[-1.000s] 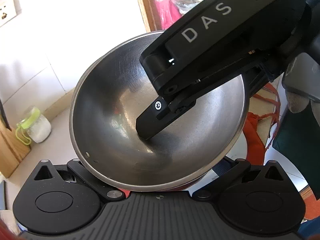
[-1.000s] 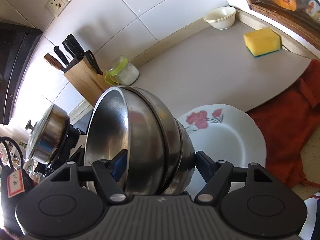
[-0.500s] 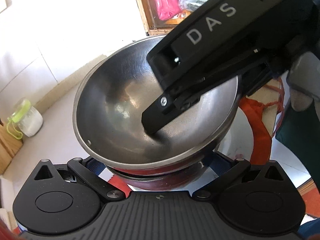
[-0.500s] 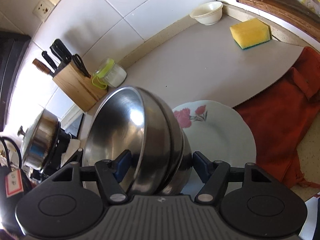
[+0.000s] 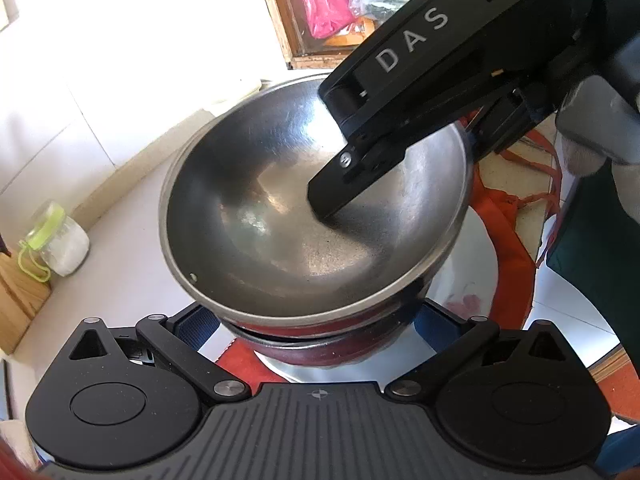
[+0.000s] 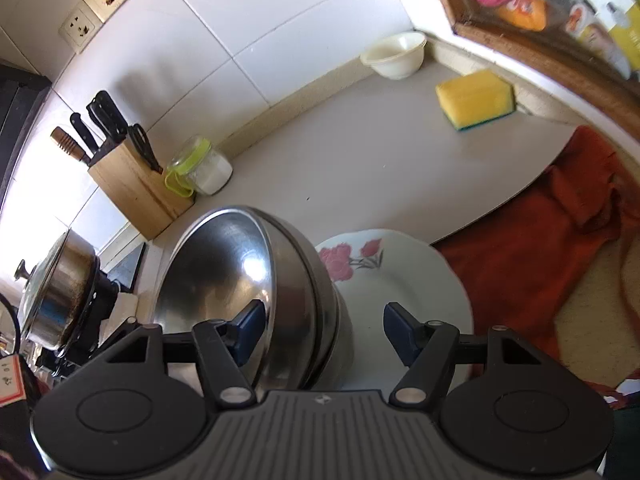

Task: Organize plates and bowls
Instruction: 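Carry the nested bowls with both grippers onto the steel bowl on the plates, then open both grippers and pull them back from the bowl stack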

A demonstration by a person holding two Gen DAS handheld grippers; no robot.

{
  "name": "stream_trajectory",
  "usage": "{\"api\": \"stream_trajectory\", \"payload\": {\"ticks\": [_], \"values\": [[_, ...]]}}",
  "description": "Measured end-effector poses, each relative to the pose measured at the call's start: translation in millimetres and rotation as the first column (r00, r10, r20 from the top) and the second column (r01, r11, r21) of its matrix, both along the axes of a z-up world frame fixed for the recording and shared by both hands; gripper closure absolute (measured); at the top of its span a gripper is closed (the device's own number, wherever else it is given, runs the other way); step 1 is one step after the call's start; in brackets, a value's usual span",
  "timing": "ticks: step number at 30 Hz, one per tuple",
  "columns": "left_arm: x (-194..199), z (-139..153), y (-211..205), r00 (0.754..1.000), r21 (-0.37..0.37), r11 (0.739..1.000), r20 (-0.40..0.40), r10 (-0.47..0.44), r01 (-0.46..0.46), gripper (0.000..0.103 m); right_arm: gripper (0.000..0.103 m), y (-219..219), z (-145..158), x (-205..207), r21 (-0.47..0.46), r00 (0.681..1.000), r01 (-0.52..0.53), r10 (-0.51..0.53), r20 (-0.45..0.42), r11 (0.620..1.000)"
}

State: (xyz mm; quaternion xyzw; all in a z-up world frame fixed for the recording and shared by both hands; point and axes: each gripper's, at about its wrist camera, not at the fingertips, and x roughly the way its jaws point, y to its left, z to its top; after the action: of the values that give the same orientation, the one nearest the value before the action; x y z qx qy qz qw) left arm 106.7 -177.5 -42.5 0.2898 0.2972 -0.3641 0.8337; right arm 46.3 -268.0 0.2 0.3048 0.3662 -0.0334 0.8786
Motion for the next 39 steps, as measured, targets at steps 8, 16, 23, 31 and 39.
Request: {"api": "stream_trajectory", "payload": {"ticks": [8,16,23,31,39], "values": [[-1,4,15,0.999,-0.021,0.999,-0.018,0.036,-0.037,0.0,0.035,7,20,-26,-0.058,0.997,0.041,-0.037,0.063,0.997],[-1,18,44,0.99,-0.044,0.989,-0.047,0.136,-0.138,0.0,0.035,32,40,-59,-0.139,0.991,0.063,-0.046,0.122,0.988],[-3,12,59,0.973,-0.064,0.974,-0.09,0.213,-0.219,0.0,0.035,59,37,-73,-0.186,0.992,0.01,0.015,0.129,0.983],[-1,21,79,0.921,-0.144,0.916,-0.171,0.349,-0.374,0.0,0.035,66,29,-75,-0.205,0.988,-0.063,0.09,0.124,0.977],[-8,39,78,0.869,-0.173,0.853,-0.166,0.467,-0.492,0.0,0.035,55,31,-90,-0.175,0.985,-0.091,0.115,0.129,0.98]]}}
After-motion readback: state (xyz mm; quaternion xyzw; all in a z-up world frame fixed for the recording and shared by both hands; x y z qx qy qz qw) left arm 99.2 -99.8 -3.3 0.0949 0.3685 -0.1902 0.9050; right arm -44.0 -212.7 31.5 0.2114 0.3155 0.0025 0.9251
